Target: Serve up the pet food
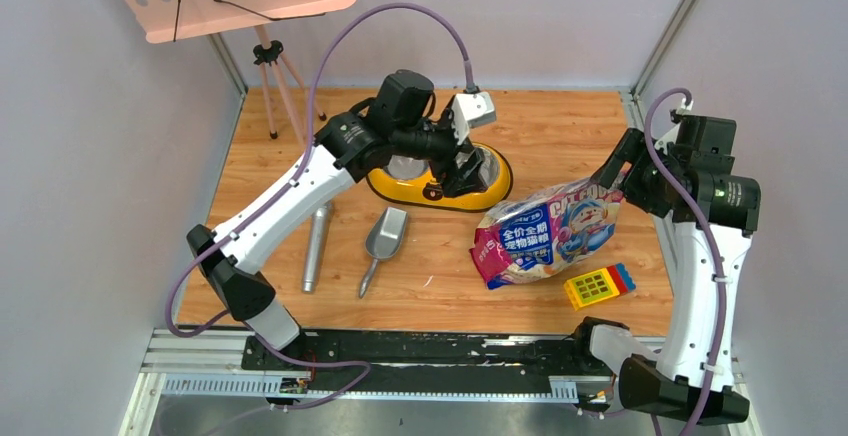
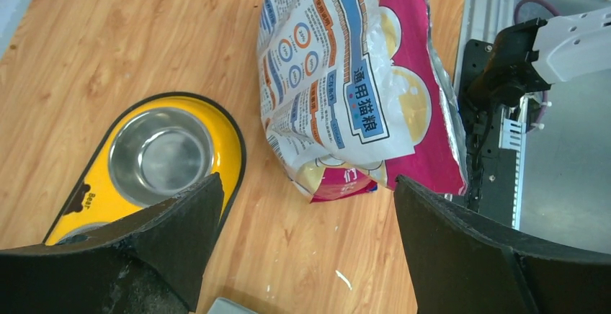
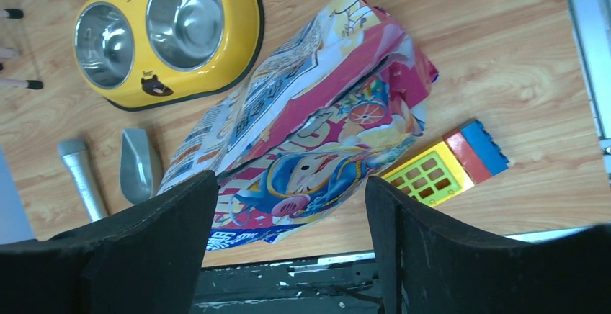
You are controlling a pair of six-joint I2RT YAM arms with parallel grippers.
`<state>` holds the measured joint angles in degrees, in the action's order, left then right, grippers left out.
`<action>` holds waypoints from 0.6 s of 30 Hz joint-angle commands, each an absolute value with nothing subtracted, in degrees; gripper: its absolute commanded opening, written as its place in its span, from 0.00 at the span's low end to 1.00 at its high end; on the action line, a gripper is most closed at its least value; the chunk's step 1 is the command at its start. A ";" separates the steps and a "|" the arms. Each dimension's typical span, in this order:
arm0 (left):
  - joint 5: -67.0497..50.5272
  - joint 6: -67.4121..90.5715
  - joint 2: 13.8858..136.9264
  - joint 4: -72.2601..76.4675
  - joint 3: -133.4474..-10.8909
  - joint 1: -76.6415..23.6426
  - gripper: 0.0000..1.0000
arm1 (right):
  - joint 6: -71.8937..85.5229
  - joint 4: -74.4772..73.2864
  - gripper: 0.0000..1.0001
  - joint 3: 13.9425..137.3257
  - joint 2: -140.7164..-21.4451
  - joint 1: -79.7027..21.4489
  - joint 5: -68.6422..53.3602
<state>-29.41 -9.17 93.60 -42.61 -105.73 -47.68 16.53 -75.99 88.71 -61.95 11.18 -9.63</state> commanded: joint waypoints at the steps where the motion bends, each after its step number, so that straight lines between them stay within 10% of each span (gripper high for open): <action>1: -29.55 -11.21 91.49 -43.84 -104.01 -47.23 0.94 | 21.18 -72.67 0.75 87.39 -60.47 11.42 -14.29; 18: -40.82 -25.84 95.15 -27.43 -84.31 -47.54 0.83 | 24.53 -66.04 0.56 79.28 -61.08 11.43 -26.84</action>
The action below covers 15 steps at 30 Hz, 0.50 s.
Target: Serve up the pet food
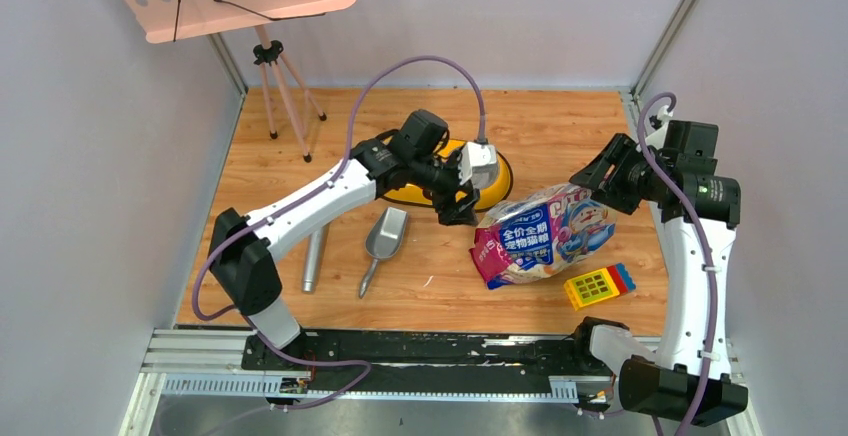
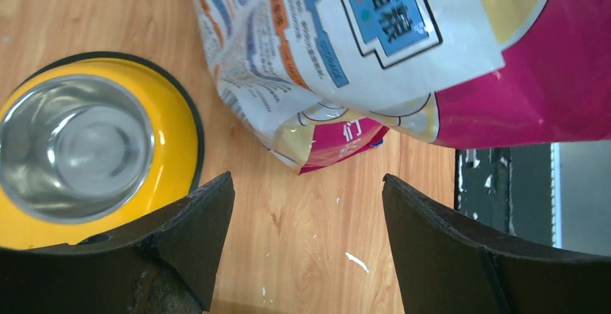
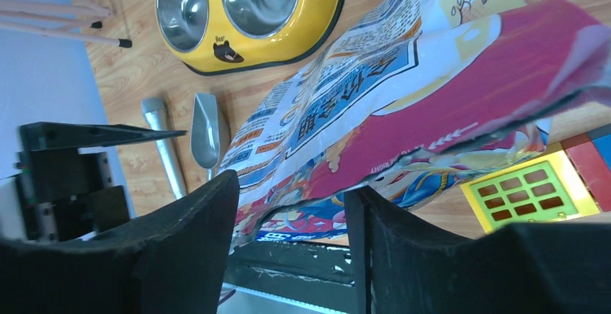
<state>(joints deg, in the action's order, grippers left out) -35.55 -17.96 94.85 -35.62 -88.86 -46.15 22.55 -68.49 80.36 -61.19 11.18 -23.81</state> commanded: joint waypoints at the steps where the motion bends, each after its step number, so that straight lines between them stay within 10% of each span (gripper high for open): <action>1: -41.21 -26.33 95.30 -26.11 -83.42 -48.14 0.84 | 24.36 -66.15 0.54 79.12 -61.08 11.43 -26.77; 15: -42.61 -20.66 105.17 -16.98 -82.91 -56.33 0.83 | 21.61 -63.07 0.10 77.95 -61.26 11.43 -28.81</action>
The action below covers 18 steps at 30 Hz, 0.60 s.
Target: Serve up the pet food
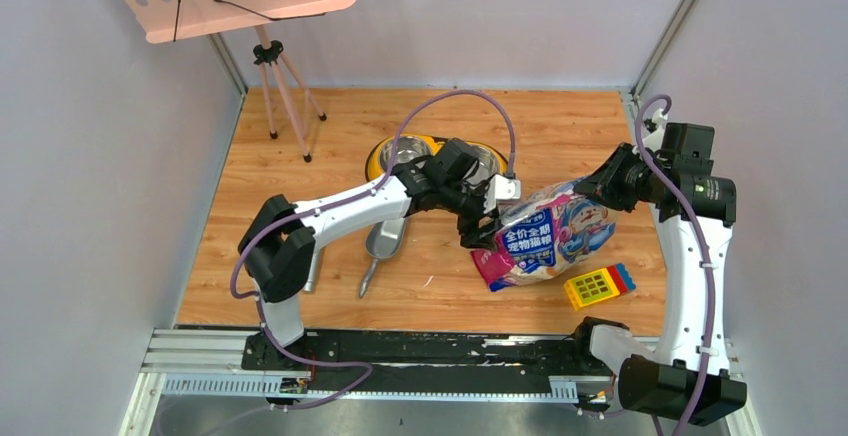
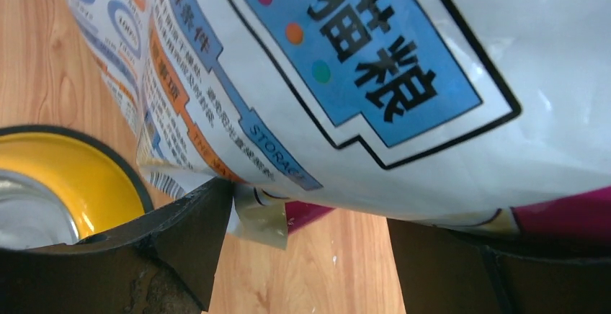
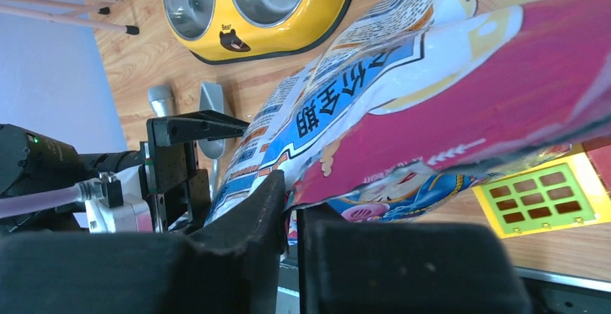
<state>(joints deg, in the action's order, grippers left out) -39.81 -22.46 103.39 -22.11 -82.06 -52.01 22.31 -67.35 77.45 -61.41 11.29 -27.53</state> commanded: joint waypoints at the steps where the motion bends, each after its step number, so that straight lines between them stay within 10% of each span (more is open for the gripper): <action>1: -42.58 -20.57 105.37 -16.66 -82.94 -57.68 0.83 | 21.29 -62.68 0.05 78.55 -61.64 11.43 -29.01; 11: -35.18 -21.30 103.74 -15.70 -83.80 -61.12 0.89 | 21.18 -57.98 0.01 85.93 -68.22 11.34 -31.94; 18: -34.75 -13.22 91.42 -17.65 -74.72 -45.48 0.90 | 20.40 -57.89 0.00 87.40 -69.05 11.34 -31.99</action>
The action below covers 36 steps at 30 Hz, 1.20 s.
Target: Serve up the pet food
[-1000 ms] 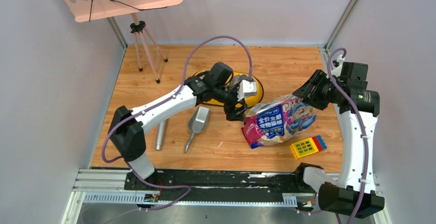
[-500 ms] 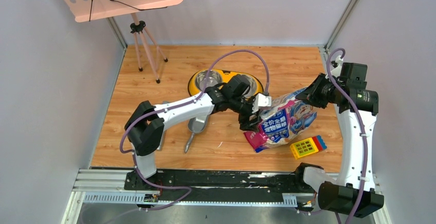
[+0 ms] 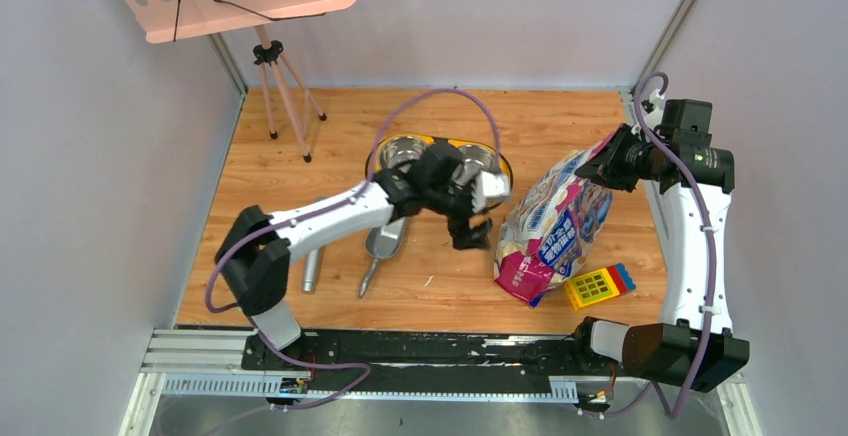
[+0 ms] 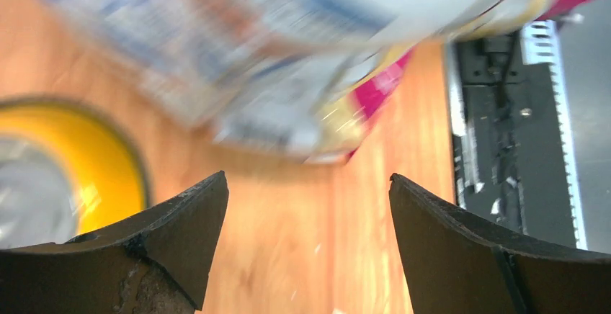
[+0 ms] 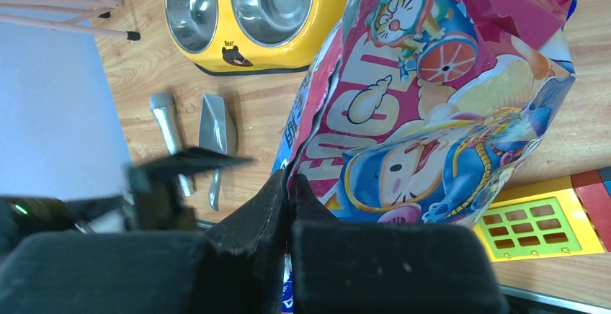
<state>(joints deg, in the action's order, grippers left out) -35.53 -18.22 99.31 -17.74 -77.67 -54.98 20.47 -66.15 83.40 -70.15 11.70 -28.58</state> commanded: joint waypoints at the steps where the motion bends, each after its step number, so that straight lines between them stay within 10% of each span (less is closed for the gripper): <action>1: -32.07 -12.05 90.99 -18.50 -73.85 -44.45 0.90 | 20.44 -57.81 0.00 87.07 -68.88 11.34 -31.95; 8: 2.38 6.05 98.21 -21.07 -79.81 -42.46 0.88 | 20.53 -57.96 0.00 85.32 -67.96 11.32 -31.90; 15: 1.41 16.93 109.31 -18.14 -87.91 -39.68 0.88 | 20.13 -58.45 0.01 84.74 -67.94 11.34 -31.60; 25: -19.28 15.66 125.36 -14.34 -99.10 -35.75 0.18 | 19.25 -60.02 0.01 84.04 -68.41 11.32 -31.86; 36: 3.66 17.22 125.56 -18.31 -97.28 -33.62 0.06 | 20.61 -58.37 0.00 84.43 -70.56 11.27 -35.75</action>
